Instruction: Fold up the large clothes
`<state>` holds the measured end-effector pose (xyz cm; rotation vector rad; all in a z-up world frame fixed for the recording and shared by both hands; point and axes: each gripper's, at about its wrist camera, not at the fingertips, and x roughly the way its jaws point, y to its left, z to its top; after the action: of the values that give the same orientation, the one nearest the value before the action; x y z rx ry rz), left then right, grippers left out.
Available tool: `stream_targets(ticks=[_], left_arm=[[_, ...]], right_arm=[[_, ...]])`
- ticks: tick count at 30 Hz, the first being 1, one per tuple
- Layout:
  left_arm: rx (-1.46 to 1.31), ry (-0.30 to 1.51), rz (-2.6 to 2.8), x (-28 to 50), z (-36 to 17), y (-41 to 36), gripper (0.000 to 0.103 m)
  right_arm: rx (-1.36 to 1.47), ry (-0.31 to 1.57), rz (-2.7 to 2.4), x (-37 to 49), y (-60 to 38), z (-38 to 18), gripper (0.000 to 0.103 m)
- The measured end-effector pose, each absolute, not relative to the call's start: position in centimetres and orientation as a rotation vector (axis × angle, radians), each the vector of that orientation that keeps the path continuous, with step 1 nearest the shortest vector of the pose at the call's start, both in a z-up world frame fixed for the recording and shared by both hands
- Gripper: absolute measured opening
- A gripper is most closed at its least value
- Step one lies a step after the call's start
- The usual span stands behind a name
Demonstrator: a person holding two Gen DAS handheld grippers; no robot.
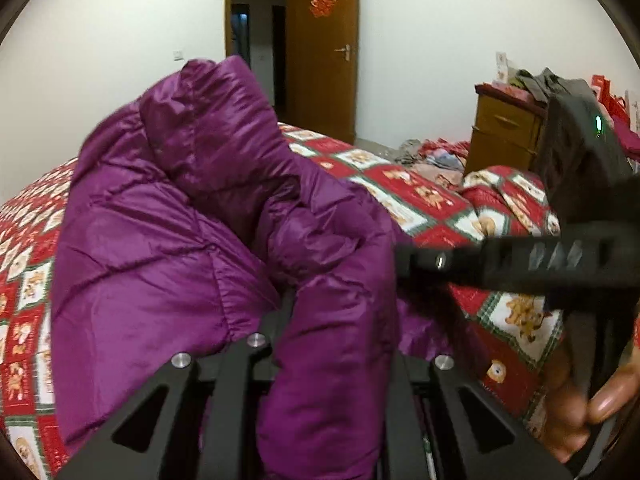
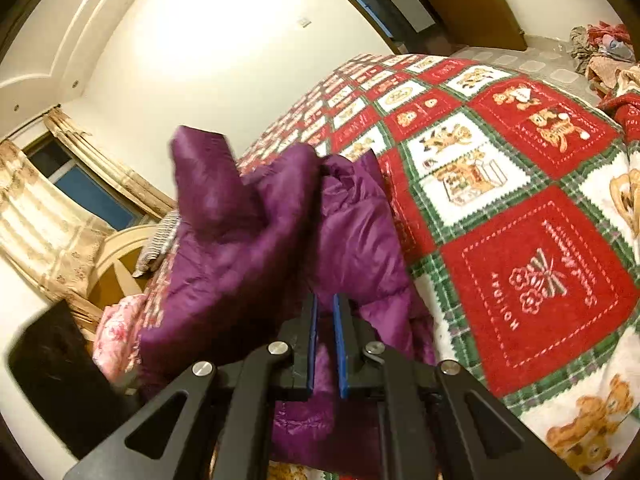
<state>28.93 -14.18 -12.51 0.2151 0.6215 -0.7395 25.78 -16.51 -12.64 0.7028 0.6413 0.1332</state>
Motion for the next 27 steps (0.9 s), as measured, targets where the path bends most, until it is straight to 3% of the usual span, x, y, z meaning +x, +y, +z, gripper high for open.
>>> stream_targets(ticks=[8,9,10,12,18,20,21,24,27], left_arm=[[0.198,0.632,-0.77,29.0,-12.9,-13.3,0.015],[0.193,0.633,-0.773,29.0,-12.9,-13.2,0.015],[0.193,0.634,-0.774,28.9,-12.9,-13.1,0.015],[0.195,0.634,-0.777,28.9,-12.9,-12.6,0.015],[0.187,0.644,-0.791,29.3,-12.9,-11.4,0.015],[0.192,0.644,-0.79,29.7,-12.8,-11.2,0.017],[0.205,0.645,-0.78,29.7,-12.6,-11.2,0.019],[0.242,0.657,-0.776,29.0,-11.7,-10.2,0.029],[0.249,0.655,-0.789,27.8,-10.1,-8.1,0.048]], right_arm=[[0.691,0.665,0.263,27.6,-16.7,-10.6,0.013],[0.728,0.663,0.294,28.1,-16.9,-10.7,0.031],[0.749,0.66,0.305,28.4,-17.0,-10.9,0.061],[0.753,0.647,0.311,28.6,-16.8,-10.8,0.081],[0.614,0.712,0.29,30.7,-14.9,-10.2,0.079],[0.536,0.789,0.286,32.1,-13.9,-10.5,0.053],[0.48,0.822,0.263,32.6,-13.6,-10.8,0.03],[0.456,0.813,0.27,32.3,-13.9,-10.8,0.022],[0.467,0.772,0.248,31.2,-14.9,-10.3,0.017]])
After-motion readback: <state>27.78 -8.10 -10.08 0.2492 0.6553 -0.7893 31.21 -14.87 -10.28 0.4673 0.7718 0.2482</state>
